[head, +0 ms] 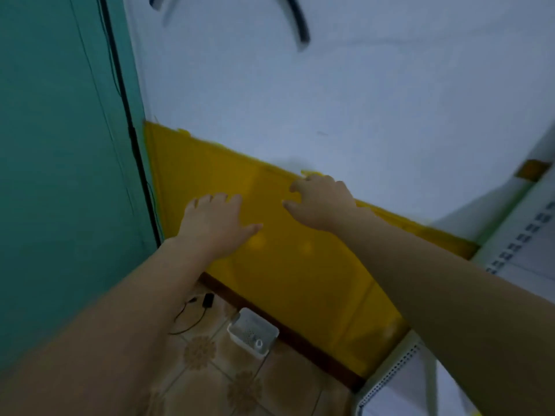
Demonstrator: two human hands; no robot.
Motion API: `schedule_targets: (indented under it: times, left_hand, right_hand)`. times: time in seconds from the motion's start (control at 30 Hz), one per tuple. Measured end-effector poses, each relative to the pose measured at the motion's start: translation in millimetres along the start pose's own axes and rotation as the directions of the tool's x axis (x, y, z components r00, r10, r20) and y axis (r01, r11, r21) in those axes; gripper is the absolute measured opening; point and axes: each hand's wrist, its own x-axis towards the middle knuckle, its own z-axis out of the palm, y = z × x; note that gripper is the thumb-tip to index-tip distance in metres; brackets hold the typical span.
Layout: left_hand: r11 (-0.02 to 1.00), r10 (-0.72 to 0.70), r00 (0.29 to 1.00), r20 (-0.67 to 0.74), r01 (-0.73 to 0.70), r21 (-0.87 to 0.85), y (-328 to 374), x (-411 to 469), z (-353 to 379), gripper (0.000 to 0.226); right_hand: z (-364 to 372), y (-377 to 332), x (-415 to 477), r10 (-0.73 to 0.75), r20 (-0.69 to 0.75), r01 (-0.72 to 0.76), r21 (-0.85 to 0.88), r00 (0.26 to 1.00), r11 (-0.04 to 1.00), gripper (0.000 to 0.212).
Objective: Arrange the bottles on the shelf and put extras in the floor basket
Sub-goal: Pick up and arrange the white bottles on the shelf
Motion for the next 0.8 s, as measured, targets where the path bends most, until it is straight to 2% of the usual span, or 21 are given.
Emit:
schedule_targets:
  times: [0.13,0.27,0.43,0.63,0.8]
  left_hand:
    - [0.996,0.064,0.996,-0.065,-0.068,-0.056,41.0,-44.9,-68.1,0.074]
    - [0.979,0.175,0.975,-0.135,-0.187,-0.080,84.7,-80.2,-133.1,0.071]
    - [0.897,0.377,0.890,-0.256,-0.420,-0.139,164.2,-129.2,-184.3,0.069]
    - [0.716,0.606,0.734,-0.306,-0.671,-0.191,285.7,-199.0,-225.2,0.067]
    - [0.624,0.724,0.645,-0.246,-0.763,-0.165,390.0,-236.4,-232.5,0.064]
  right_hand:
    - [-72.7,14.1,-63.0,0.048,-0.007,-0.048,0.033,0.999,0.998,0.043]
    - [-139.5,31.7,-127.8,0.127,-0.099,-0.126,0.015,0.987,0.992,0.042]
    - [-200.9,67.8,-222.2,0.307,-0.196,-0.315,-0.006,0.931,0.949,0.040]
    - [-249.9,129.0,-346.8,0.522,-0.261,-0.539,0.009,0.812,0.842,0.034]
    - [-265.8,209.4,-454.4,0.704,-0.207,-0.712,0.042,0.680,0.701,0.035]
